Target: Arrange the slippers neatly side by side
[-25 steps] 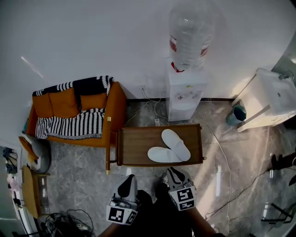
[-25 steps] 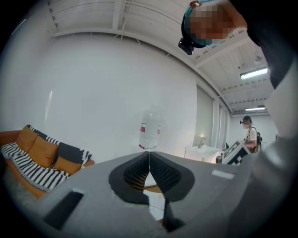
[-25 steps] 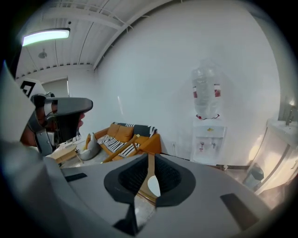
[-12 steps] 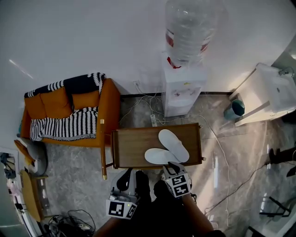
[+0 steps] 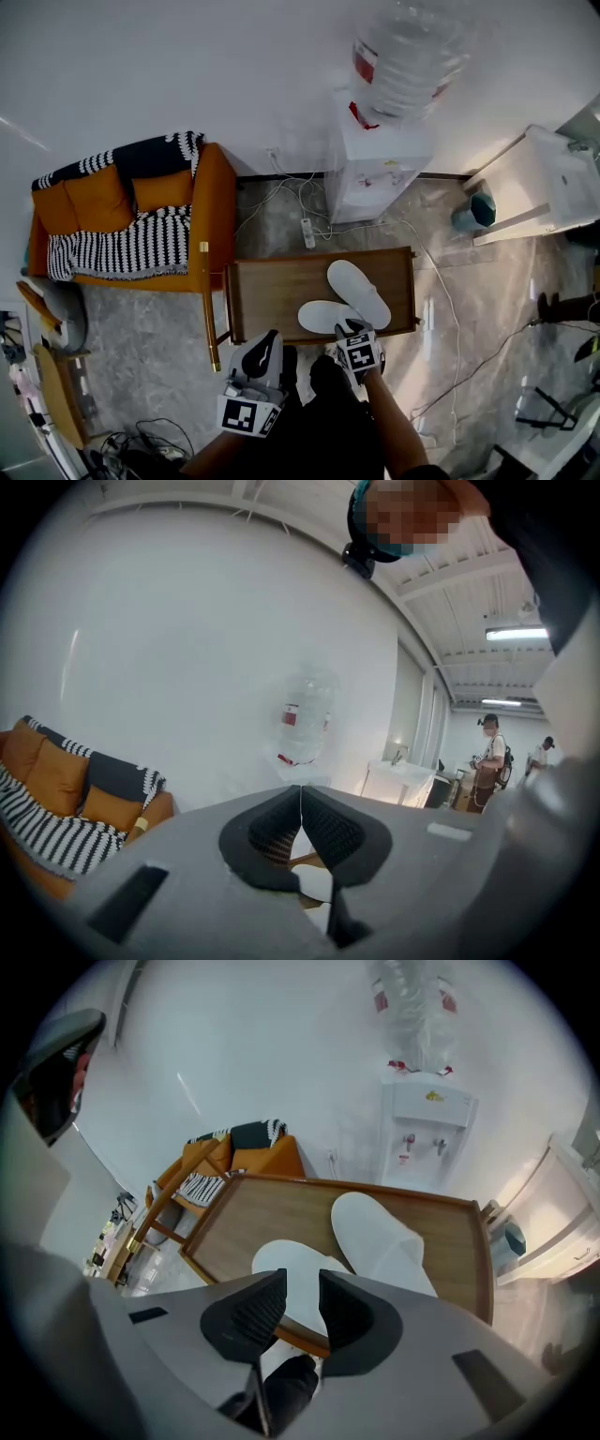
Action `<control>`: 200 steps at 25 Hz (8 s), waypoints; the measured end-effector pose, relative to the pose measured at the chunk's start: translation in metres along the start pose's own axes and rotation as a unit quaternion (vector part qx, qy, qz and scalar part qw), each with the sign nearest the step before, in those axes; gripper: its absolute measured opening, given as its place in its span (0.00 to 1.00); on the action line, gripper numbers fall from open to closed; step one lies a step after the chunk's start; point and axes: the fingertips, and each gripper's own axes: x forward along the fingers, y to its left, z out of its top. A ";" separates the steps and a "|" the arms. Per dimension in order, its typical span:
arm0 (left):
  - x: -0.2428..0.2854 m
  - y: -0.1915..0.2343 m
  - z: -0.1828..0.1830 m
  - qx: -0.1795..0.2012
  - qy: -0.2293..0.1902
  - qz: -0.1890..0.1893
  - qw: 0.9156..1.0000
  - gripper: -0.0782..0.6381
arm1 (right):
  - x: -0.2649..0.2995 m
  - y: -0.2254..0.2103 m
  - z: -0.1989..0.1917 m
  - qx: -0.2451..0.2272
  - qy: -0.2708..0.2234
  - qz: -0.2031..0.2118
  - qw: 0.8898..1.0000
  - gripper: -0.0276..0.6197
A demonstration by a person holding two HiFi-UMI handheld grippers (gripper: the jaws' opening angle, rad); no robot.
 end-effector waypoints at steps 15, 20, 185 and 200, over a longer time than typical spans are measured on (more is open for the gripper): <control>0.012 0.039 -0.021 -0.023 0.022 -0.001 0.999 0.13 | 0.069 -0.017 -0.030 0.043 0.083 -0.017 0.995 0.12; 0.017 0.046 -0.019 -0.026 0.022 -0.002 0.999 0.13 | 0.065 -0.012 -0.026 0.054 0.078 -0.012 0.995 0.09; 0.023 0.025 -0.120 -0.056 0.114 0.015 0.992 0.13 | 0.081 -0.050 0.009 0.162 -0.051 -0.038 0.985 0.25; 0.076 0.041 -0.268 -0.055 0.269 0.035 0.961 0.39 | 0.024 -0.037 0.017 0.219 -0.098 0.003 0.971 0.25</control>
